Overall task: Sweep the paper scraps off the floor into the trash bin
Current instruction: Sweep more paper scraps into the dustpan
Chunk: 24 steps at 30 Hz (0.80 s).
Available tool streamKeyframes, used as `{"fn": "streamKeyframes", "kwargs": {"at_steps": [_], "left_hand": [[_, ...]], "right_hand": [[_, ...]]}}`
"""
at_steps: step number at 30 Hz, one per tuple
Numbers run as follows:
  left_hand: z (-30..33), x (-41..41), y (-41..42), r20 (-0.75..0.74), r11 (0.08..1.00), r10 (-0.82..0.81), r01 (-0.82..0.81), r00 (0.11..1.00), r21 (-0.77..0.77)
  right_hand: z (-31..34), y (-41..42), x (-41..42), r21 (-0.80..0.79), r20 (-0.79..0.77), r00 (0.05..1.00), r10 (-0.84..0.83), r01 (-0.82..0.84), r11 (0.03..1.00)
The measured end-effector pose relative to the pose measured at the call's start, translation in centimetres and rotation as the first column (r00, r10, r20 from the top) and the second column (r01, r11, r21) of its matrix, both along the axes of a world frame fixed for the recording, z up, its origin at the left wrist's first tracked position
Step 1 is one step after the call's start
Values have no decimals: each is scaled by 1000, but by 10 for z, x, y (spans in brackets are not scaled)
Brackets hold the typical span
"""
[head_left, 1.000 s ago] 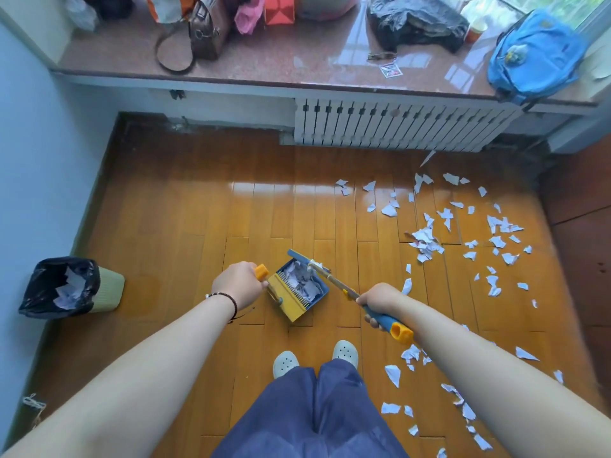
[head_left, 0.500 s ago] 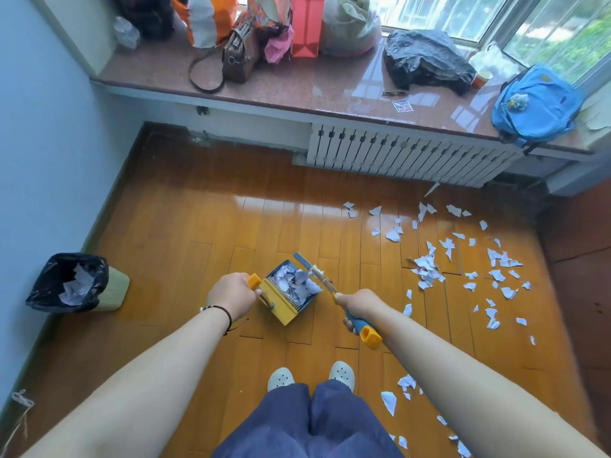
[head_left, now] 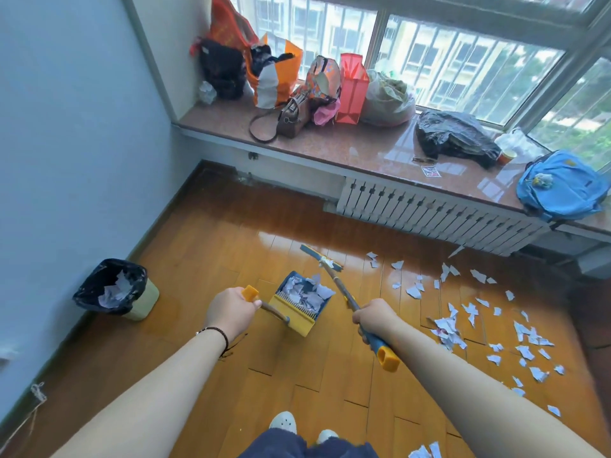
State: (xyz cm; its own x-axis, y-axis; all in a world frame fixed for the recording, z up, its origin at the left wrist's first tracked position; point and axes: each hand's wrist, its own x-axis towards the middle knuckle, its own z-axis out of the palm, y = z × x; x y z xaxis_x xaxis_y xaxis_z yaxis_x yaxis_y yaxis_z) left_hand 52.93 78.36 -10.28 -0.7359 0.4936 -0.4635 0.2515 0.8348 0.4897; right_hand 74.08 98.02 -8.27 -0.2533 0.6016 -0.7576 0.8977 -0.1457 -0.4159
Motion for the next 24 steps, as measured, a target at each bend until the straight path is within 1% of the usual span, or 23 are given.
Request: {"fn": "streamKeyframes", "kwargs": {"at_steps": [3,8,14,21,24], "left_hand": [[12,6,-19,10,993,100,-101,995,61],[30,22,-44,-1,976,183,-182,983,123],[31,40,-70,-42,970,217,-211,975,119],[15,64,-100,-13,950,287,-283,958,129],[10,71,-114,-14,941,309,-304,951,148]], "right_hand": [[9,-2,-12,46,-6,998,69,-68,997],[14,-5,-28,97,-18,986,168,-165,982],[12,-12,-25,92,-38,983,182,-177,980],[-5,-10,-9,94,1,982,191,-191,977],[-8,-6,-12,70,-2,982,190,-189,979]]}}
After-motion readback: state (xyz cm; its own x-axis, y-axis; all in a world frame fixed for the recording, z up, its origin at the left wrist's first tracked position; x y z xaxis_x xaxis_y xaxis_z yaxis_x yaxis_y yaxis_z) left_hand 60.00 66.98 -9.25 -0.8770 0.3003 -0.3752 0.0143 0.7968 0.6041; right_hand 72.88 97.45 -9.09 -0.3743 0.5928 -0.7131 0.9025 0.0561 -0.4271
